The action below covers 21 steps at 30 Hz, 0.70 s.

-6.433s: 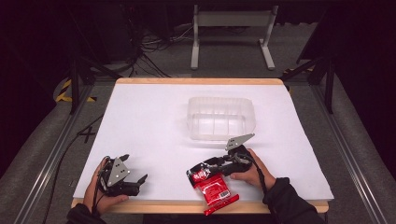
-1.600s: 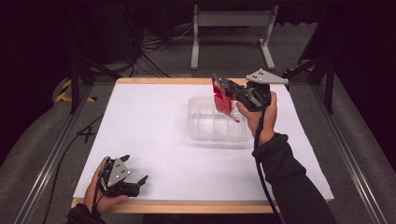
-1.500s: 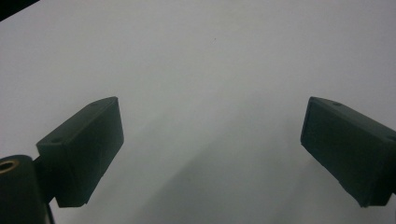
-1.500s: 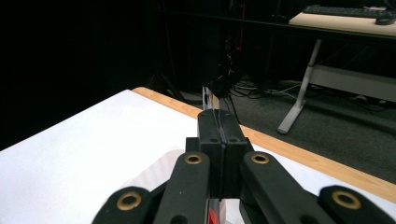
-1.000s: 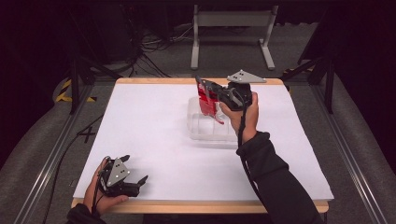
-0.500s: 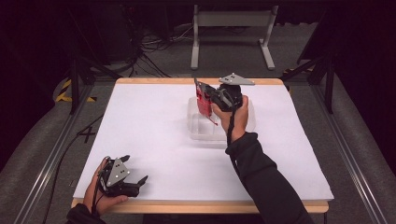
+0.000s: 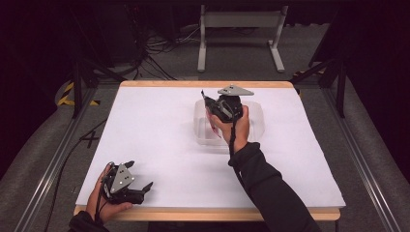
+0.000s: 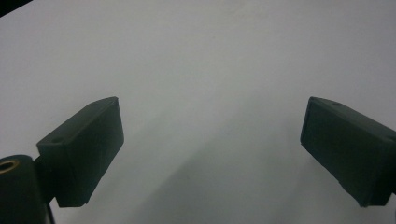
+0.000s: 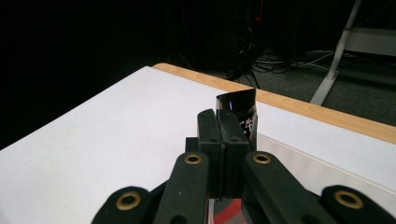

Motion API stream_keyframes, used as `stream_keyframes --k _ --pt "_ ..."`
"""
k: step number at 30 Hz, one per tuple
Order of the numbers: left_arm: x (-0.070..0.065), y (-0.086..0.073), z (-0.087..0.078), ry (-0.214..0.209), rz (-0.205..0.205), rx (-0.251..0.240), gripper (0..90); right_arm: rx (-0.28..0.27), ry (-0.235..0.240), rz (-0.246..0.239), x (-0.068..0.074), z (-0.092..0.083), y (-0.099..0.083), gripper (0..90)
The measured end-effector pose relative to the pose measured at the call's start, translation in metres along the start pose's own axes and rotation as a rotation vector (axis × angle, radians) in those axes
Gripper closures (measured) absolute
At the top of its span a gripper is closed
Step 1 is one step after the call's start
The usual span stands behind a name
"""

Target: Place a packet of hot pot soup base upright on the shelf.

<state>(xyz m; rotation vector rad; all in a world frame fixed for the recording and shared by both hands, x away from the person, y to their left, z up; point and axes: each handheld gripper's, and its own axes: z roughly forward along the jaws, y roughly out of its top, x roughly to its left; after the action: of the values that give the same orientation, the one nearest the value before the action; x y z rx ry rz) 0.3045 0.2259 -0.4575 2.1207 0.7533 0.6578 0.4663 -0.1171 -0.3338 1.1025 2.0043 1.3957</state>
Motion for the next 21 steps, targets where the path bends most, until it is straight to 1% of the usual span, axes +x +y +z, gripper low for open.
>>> stream_keyframes --k 2,3,4,5,6,8,9,10,13,14,16,17,18,19,21 --pt "0.000 0.000 0.000 0.000 -0.001 0.000 6.7 -0.001 -0.006 -0.020 0.000 -0.001 -0.002 89.9" --pt "0.000 0.000 0.000 0.001 -0.002 0.001 6.7 -0.001 -0.006 -0.020 0.000 -0.001 -0.002 89.9" --pt "0.000 0.000 0.000 0.000 -0.001 0.002 6.7 -0.001 0.008 -0.026 -0.002 -0.003 -0.004 89.7" --pt "0.000 0.000 0.000 0.000 0.000 0.002 6.7 -0.001 0.008 -0.026 -0.002 -0.003 -0.004 89.7" --pt "0.000 0.000 0.000 0.001 0.000 0.002 6.7 -0.002 0.030 -0.040 -0.002 -0.004 -0.007 89.6" --pt "0.000 0.000 0.000 0.001 0.002 0.003 6.7 0.002 0.037 -0.042 -0.002 -0.005 -0.008 89.6" --pt "0.000 0.000 0.000 0.002 0.000 0.002 6.7 0.005 0.052 -0.050 -0.002 -0.006 -0.009 89.5" --pt "0.000 0.000 0.000 0.001 -0.002 0.004 6.7 0.009 0.058 -0.072 -0.002 -0.008 -0.012 89.4" --pt "-0.001 0.000 0.001 0.001 0.004 0.009 6.7 0.001 0.062 -0.086 -0.002 -0.011 -0.016 89.2" --pt "0.000 0.000 0.001 0.001 0.003 0.007 6.7 -0.001 0.058 -0.101 -0.002 -0.013 -0.017 88.7" --pt "0.000 0.000 0.001 0.005 0.004 0.005 6.7 0.001 0.053 -0.114 -0.003 -0.015 -0.019 88.1" --pt "-0.001 0.000 0.001 0.002 0.000 0.010 6.7 0.005 0.056 -0.114 -0.005 -0.016 -0.020 87.7" --pt "0.000 0.000 0.001 0.002 0.008 0.011 6.7 0.009 0.067 -0.105 -0.007 -0.017 -0.021 87.5" --pt "0.000 0.000 0.001 0.002 0.007 0.011 6.7 0.011 0.071 -0.098 -0.009 -0.018 -0.022 87.5" --pt "-0.001 0.000 0.001 0.003 0.006 0.012 6.7 0.012 0.068 -0.101 -0.011 -0.021 -0.024 87.4"
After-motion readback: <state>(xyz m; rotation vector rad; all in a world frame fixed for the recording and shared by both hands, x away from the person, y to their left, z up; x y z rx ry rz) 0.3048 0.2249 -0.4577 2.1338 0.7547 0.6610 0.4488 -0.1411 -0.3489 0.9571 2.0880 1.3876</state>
